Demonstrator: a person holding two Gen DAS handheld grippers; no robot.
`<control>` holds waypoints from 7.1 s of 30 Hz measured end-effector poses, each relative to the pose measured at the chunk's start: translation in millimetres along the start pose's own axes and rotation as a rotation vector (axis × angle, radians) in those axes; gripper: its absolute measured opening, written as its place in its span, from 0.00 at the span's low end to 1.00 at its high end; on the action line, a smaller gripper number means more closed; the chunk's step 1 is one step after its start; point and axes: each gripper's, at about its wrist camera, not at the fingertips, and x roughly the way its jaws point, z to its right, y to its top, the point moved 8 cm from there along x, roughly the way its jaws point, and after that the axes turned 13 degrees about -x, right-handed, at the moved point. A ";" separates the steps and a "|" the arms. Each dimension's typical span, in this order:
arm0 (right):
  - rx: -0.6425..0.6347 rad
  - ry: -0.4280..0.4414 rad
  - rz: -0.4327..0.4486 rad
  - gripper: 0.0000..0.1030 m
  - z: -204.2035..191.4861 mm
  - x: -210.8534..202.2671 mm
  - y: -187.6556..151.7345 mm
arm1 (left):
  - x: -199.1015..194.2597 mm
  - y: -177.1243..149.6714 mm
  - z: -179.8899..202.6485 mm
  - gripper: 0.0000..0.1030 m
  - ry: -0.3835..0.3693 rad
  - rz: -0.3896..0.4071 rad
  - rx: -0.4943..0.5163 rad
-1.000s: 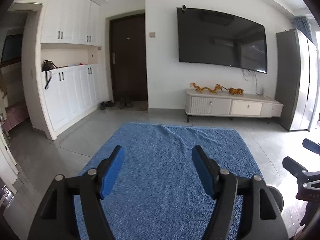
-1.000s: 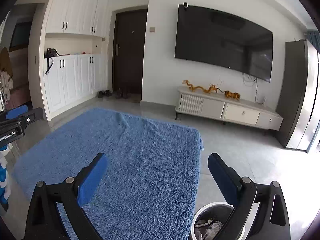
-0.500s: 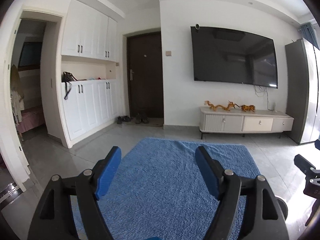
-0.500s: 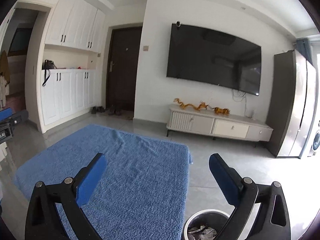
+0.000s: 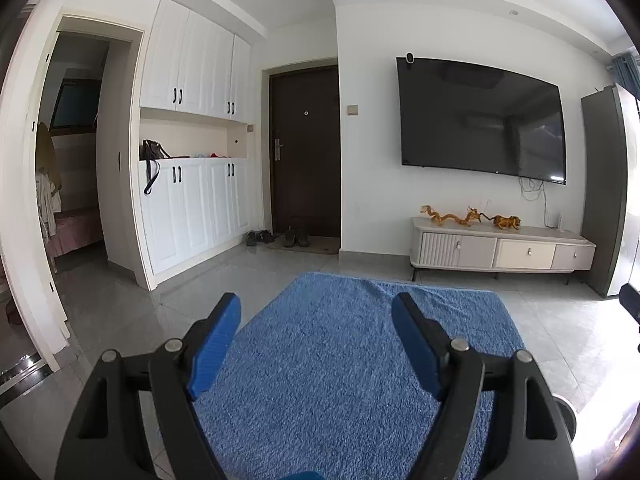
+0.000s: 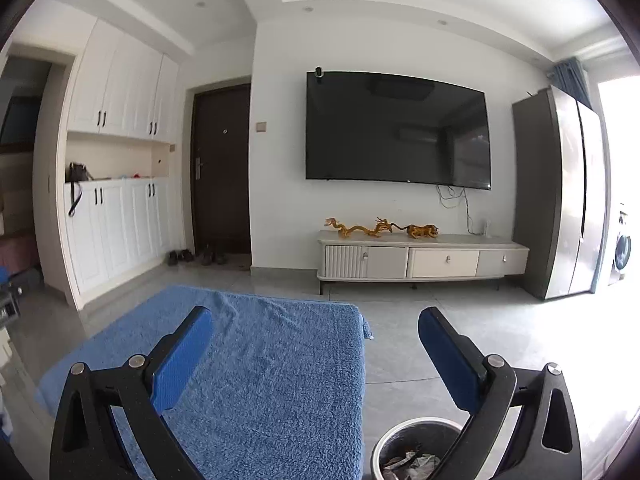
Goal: Collect trash
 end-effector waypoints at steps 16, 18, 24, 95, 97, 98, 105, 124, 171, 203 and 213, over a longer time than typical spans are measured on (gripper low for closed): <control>0.050 -0.039 0.036 1.00 23.2 -24.0 -2.9 | -28.4 8.0 7.4 0.80 0.021 0.074 0.026; 0.061 -0.047 0.042 1.00 26.3 -27.4 -1.6 | -32.7 10.7 9.5 0.80 0.023 0.094 0.030; 0.068 -0.063 0.062 1.00 31.1 -35.4 2.5 | -38.4 17.0 8.6 0.80 0.022 0.120 0.030; 0.043 -0.209 -0.181 1.00 70.2 86.5 -49.4 | 122.9 -48.2 61.6 0.80 -0.064 -0.205 0.115; 0.046 -0.206 -0.192 1.00 70.4 90.6 -54.0 | 126.7 -52.1 66.9 0.80 -0.066 -0.214 0.133; 0.047 -0.205 -0.196 1.00 70.8 91.7 -55.4 | 127.4 -53.9 69.1 0.80 -0.067 -0.217 0.140; 0.056 -0.196 -0.219 1.00 72.7 100.1 -64.2 | 133.7 -63.6 78.2 0.80 -0.075 -0.247 0.179; 0.050 -0.180 -0.245 1.00 67.8 103.9 -73.2 | 130.4 -69.2 81.1 0.80 -0.077 -0.256 0.195; 0.045 -0.188 -0.238 1.00 65.5 99.1 -71.8 | 124.0 -53.3 61.8 0.80 -0.041 -0.212 0.130; 0.060 -0.185 -0.219 1.00 70.2 108.9 -70.3 | 134.1 -48.7 73.7 0.80 -0.020 -0.198 0.147; 0.066 -0.187 -0.214 1.00 72.6 106.3 -68.7 | 130.9 -49.3 76.6 0.80 -0.028 -0.201 0.152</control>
